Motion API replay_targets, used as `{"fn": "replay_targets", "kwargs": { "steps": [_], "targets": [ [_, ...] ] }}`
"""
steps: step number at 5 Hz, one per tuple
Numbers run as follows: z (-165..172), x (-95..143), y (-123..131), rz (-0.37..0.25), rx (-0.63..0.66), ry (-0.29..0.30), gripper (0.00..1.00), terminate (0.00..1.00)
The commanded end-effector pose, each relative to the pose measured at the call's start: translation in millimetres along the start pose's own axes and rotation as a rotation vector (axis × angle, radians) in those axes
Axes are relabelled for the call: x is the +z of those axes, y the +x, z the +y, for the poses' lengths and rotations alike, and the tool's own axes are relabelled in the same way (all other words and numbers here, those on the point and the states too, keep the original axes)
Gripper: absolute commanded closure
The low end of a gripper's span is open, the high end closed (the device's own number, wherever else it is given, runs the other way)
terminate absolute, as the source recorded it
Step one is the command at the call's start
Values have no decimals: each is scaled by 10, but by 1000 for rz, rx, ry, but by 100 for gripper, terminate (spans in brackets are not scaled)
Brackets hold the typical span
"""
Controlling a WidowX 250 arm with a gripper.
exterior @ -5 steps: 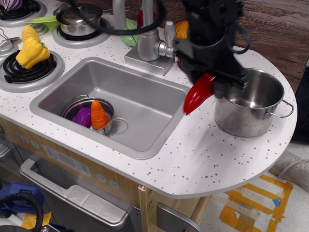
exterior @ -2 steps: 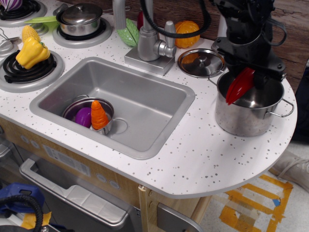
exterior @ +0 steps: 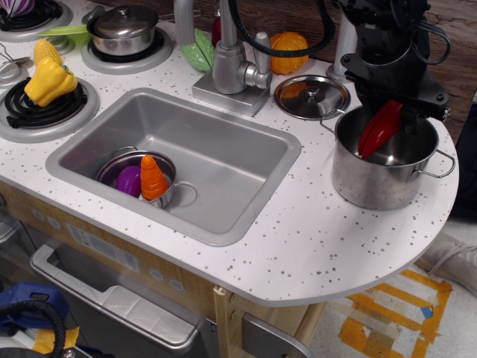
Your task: Put pepper in pot or pan
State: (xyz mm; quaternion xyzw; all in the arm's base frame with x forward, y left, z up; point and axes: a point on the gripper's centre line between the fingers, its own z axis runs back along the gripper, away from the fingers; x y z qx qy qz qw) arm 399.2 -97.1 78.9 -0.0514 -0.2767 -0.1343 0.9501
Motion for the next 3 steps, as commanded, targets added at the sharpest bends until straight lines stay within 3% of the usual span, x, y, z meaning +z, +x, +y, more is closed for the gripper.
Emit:
{"fn": "replay_targets", "kwargs": {
  "steps": [1, 2, 3],
  "targets": [
    [36, 110, 147, -49, 2, 6, 0, 0],
    [36, 110, 147, -49, 2, 6, 0, 0],
    [36, 110, 147, -49, 2, 6, 0, 100]
  ]
}}
